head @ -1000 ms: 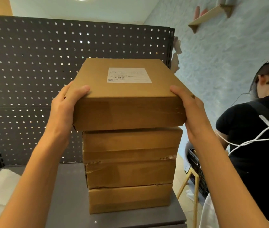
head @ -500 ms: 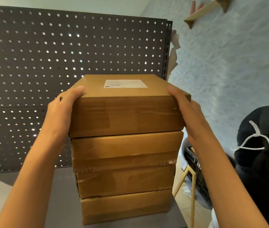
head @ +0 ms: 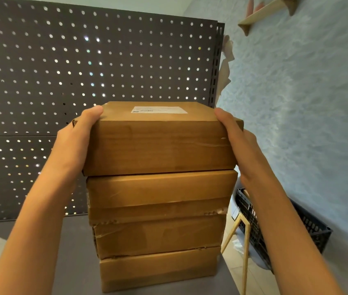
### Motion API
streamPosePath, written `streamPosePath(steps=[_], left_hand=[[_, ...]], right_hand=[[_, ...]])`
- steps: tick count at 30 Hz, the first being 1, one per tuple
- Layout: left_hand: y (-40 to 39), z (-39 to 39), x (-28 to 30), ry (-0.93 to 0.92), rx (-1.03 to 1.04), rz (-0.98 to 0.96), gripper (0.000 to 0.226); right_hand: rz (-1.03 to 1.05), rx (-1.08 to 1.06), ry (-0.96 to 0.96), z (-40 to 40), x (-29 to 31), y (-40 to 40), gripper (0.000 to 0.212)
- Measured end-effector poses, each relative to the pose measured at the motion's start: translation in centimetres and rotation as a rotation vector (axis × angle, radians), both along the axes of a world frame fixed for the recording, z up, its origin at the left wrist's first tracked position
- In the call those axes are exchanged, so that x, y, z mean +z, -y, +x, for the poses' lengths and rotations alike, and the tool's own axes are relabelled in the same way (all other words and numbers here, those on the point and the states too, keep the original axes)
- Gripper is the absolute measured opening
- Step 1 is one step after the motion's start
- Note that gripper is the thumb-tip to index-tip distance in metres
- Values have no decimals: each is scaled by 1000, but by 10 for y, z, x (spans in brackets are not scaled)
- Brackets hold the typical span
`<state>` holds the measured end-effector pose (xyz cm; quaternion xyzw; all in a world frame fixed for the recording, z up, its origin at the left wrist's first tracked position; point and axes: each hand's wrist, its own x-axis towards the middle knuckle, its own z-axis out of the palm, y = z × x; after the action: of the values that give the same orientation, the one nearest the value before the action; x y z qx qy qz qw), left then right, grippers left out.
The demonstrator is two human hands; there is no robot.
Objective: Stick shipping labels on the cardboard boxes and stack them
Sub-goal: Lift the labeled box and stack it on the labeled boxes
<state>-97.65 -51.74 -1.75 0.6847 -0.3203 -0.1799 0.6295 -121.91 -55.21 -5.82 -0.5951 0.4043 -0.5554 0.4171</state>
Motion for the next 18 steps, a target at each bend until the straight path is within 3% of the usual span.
streamPosePath(steps=[3,6,9,11,16,18], left_hand=[[2,-1,-11,22,-33,6,49],[-2,-4,-14,50,-18,26,29],[-3,0,-3,-23,-89,-1,58],[-8,-4,-5,-61,-102,-28,64],[-39,-8,-29,-15,-231,-156,60],[-49,-7,-32,102,-259,-147,58]], right_hand=[[5,-8,-29,0,0,1,16],[7,-25,-46,-1,-1,3,28],[0,-48,-66,0,0,2,49],[-3,-49,-72,0,1,0,48],[24,-41,-113,0,5,-4,62],[12,-55,-111,-1,7,-8,63]])
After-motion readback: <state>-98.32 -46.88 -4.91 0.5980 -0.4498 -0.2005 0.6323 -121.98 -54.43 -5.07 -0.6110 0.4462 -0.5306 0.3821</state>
